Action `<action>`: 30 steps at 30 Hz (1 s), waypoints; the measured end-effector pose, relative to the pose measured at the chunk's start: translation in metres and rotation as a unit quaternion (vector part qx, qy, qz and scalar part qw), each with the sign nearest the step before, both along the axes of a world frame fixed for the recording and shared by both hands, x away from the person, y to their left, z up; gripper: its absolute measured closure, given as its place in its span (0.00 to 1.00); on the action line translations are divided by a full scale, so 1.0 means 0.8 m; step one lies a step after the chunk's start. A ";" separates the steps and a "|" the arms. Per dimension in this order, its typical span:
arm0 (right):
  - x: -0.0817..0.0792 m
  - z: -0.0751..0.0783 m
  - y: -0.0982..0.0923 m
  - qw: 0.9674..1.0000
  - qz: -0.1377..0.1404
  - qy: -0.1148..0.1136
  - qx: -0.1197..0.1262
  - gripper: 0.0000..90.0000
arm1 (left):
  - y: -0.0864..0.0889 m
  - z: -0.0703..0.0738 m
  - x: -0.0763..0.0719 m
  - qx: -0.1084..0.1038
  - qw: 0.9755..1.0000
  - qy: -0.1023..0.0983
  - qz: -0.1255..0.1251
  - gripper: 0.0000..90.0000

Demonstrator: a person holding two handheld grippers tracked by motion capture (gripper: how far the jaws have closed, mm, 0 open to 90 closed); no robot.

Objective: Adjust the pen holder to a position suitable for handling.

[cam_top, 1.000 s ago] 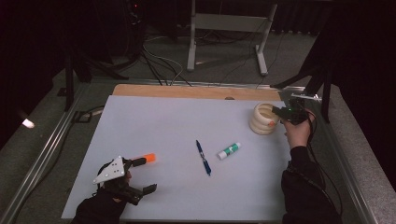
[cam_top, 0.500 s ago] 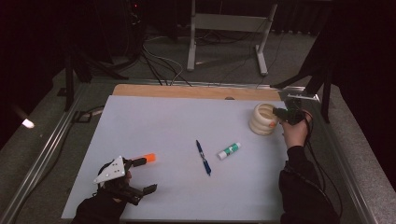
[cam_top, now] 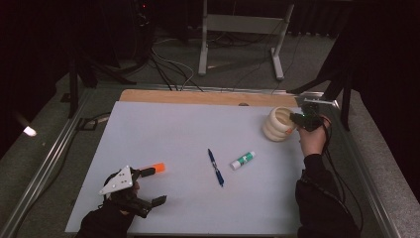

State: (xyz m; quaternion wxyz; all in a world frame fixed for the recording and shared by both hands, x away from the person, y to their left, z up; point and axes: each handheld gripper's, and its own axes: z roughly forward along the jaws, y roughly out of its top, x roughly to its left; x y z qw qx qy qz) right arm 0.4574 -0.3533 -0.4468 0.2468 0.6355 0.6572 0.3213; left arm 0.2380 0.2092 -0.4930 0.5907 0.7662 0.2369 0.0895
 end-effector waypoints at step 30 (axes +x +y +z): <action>0.006 0.029 0.100 0.997 0.075 -0.009 0.001 0.83 | 0.001 0.001 0.000 -0.001 1.000 -0.001 -0.001 0.00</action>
